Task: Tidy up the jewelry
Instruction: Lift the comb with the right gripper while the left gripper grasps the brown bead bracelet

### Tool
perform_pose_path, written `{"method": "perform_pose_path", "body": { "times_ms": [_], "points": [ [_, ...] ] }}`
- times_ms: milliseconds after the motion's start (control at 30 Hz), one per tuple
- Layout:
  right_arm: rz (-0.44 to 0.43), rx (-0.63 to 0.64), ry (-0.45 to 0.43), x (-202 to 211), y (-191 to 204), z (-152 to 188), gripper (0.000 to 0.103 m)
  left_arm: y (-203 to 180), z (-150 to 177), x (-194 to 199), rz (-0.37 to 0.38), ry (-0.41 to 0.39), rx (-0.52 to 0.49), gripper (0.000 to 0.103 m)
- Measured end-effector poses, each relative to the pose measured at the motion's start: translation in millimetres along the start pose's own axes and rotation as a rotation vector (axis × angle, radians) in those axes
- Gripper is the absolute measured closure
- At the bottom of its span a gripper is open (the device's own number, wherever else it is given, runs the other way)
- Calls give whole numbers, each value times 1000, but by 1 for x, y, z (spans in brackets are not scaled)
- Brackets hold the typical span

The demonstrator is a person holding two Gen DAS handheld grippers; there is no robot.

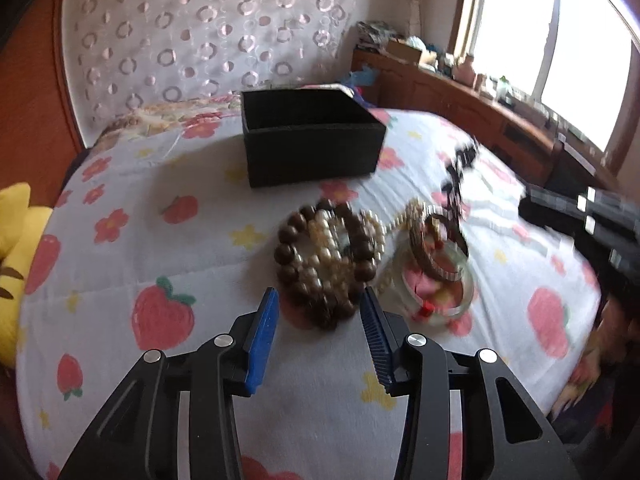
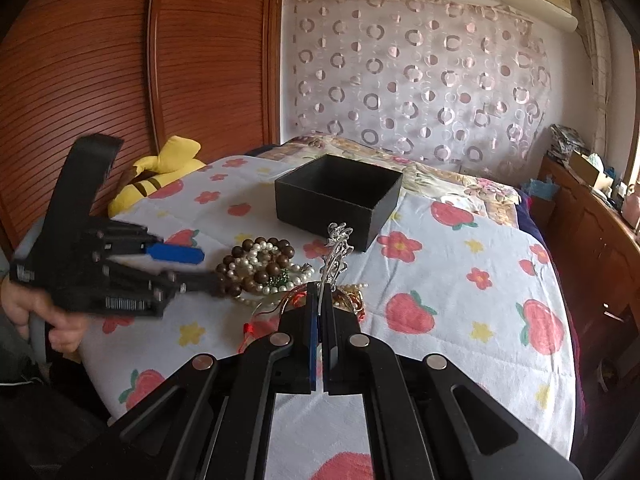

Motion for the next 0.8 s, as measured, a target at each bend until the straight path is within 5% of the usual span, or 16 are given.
{"method": "perform_pose_path", "body": {
  "times_ms": [200,500,800],
  "points": [
    [-5,-8,1,-2,1,1,101,16,-24,-17,-15,20,11,78],
    [-12,-6,1,-3,4,1,101,25,-33,-50,-14,107,-6,82],
    [-10,-6,4,-3,6,2,101,21,-42,-36,-13,58,-30,91]
  ]
}}
Point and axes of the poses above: each gripper's, at about its wrist camera, not at the fingertips, and x roughly against the way its jaws point, y to its left, z to its underside, the point moved 5 cm from there along -x, roughly the way its jaws point
